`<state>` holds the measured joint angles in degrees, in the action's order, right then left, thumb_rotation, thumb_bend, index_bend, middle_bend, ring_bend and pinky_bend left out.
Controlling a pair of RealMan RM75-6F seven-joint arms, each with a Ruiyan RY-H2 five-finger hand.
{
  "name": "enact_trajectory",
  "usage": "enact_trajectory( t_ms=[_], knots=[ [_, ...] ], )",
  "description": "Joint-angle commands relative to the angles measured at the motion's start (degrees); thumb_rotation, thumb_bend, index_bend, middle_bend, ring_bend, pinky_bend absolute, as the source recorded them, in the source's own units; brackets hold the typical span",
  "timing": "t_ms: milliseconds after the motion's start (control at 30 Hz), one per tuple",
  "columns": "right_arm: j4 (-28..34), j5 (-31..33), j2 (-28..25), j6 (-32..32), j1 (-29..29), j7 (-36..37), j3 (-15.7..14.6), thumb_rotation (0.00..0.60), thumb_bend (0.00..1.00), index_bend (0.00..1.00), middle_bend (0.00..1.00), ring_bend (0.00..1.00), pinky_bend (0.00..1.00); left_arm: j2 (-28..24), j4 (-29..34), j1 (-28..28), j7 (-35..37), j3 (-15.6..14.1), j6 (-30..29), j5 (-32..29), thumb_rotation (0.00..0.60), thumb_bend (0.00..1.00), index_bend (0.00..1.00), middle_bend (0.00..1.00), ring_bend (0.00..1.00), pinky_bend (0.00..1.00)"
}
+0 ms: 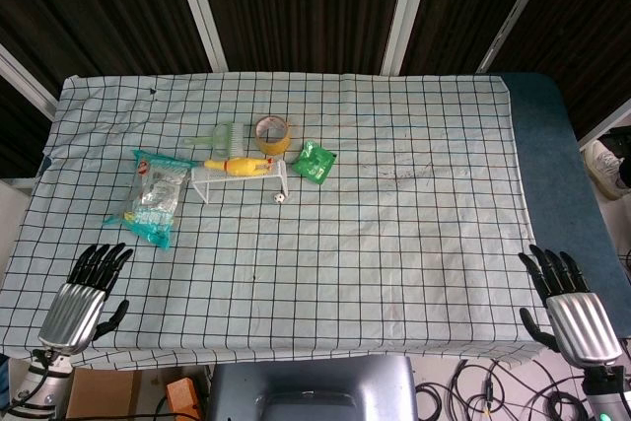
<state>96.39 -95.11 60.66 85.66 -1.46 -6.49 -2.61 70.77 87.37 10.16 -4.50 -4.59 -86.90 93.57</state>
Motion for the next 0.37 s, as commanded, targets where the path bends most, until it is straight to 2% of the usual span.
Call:
enact_trajectory(
  t_ms=[33,367],
  knots=[
    [0.1,-0.5,0.1,0.2,0.1,-0.3,-0.2,0.6,0.33,0.0,0.0,0.0,0.0,-0.6,-1.4,-1.0,1.3,-1.1,-1.5,1.0,0.6,0.39,0.0,0.03,0.0,0.0],
    [-0.4,-0.3,0.4,0.9,0.7,-0.8,-0.2,0.6,0.33,0.0,0.0,0.0,0.0,-0.8,-1.8,-1.3,1.7,-1.2,-1.7,3.6,0.6,0.39,0.0,0.03,0.0,0.0]
  ],
)
